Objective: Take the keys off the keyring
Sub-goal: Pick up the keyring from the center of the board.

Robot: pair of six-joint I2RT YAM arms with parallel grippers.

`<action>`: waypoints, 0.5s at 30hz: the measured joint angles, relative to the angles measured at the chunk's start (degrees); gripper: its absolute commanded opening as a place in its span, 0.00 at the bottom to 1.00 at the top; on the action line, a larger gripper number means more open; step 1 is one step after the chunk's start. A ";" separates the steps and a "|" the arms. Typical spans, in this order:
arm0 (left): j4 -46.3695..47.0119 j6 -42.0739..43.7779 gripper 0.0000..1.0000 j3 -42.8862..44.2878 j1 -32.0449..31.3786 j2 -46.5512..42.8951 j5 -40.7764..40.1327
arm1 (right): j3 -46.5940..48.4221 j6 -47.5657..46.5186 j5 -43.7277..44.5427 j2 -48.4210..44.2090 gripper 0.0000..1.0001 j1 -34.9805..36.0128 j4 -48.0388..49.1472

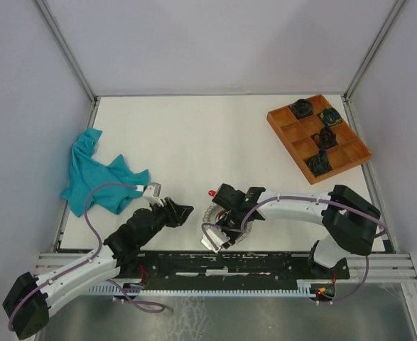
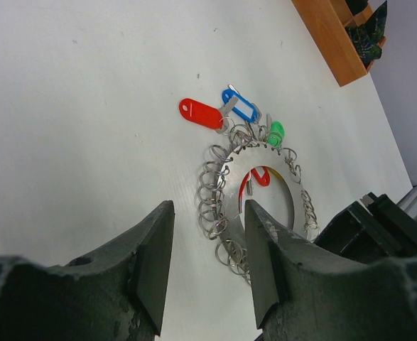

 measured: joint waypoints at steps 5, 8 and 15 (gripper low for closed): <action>-0.33 0.00 0.51 0.00 0.00 -0.09 0.02 | -0.70 -1.40 2.99 1.14 0.37 1.99 0.98; -0.33 0.00 0.51 0.00 0.00 -0.15 0.02 | -0.90 -2.10 4.48 1.55 0.31 2.99 1.55; -0.31 0.00 0.51 0.00 0.00 -0.26 0.07 | -0.90 -2.93 7.48 1.90 0.04 4.92 3.89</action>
